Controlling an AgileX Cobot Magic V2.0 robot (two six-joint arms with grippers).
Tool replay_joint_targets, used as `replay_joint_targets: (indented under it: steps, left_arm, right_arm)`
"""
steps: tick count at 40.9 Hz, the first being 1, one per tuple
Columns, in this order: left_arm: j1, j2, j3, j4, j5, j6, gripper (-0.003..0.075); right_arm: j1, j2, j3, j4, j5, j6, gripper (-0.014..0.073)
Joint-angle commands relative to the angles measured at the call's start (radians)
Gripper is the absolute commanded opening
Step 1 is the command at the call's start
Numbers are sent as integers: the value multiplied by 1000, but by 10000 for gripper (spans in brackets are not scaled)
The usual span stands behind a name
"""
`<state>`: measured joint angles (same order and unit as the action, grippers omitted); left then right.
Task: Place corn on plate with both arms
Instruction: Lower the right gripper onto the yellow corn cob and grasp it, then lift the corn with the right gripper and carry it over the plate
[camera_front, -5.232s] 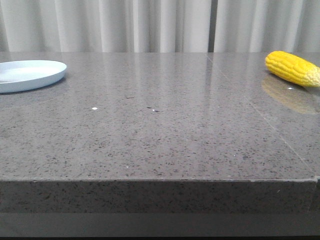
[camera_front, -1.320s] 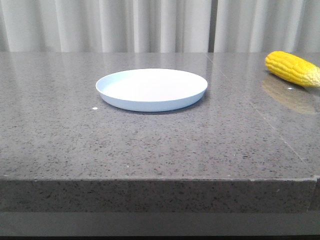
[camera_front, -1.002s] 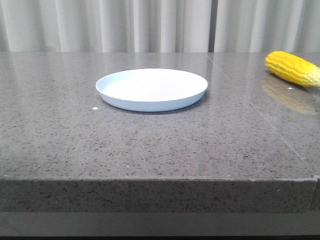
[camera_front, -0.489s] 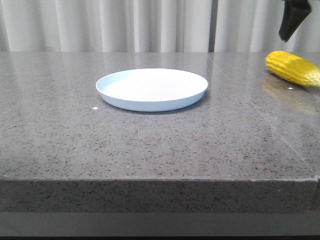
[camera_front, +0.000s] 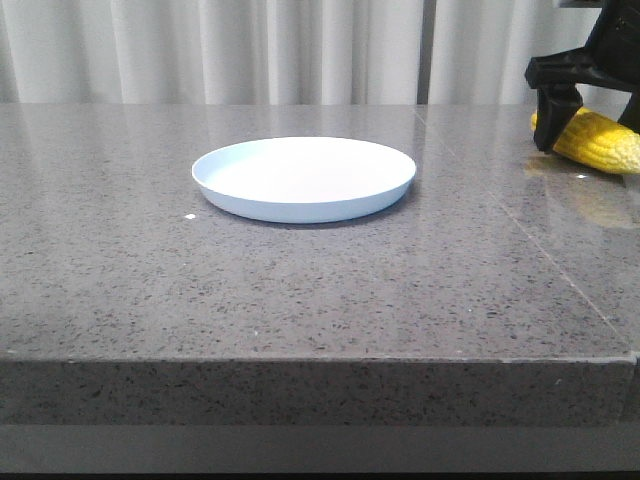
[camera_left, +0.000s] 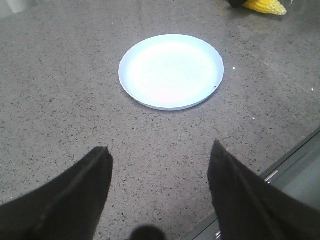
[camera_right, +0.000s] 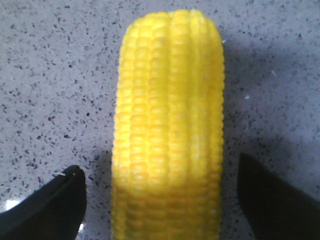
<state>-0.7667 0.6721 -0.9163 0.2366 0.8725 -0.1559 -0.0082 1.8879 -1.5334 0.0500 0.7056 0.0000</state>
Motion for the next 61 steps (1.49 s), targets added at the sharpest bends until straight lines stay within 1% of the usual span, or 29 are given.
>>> replay_joint_targets:
  steps: [1,3,10,13,19,25,31,38,45,50,55,61]
  left_arm:
    - [-7,0,-25,4,-72,-11,421]
    - [-7,0,-25,4,-72,-11,421]
    - [-7,0,-25,4,-72,-11,421]
    - [-7,0,-25,4,-72,-11,421]
    - [-7,0,-25,4,-72,-11,421]
    - [-7,0,-25,4,-72,-11,421]
    - [-7,0,-25,4,-72,-11,421]
    - [-7,0,-25,4,-72,-11,421]
    - [-7,0,-25,4,-72,-11,421]
    - [-7,0,-25,4,-72,-11,421]
    - [-7,0,-25,4,-72,-11,421]
    - [-7,0,-25,4,-72,-11,421]
  right_arm:
    - [-1,-50,-36,-15,-52,-8,618]
    - [-1,-48,-36,-15,-50,-8,582]
    - [-1,-51,-36,-15,-34,-8,295]
    - [-1,-61,-36,-15,-25,-8,255]
    - [15,-119,-36,-15,-19,-8,260]
    - [67,-208,-37,-15,-1,-8,258]
    - [153,-298,-37,-15,26,-8,258]
    - [288,-364,-38,-14,51,-8,258]
    - [424,-345,-78,-14,111,-8,258]
    - [499,-308,-103,-8,107,-8,258]
    - [539,-264,-107,34,63,-8,258]
    - [549,-198,-107,84,4,-8,258]
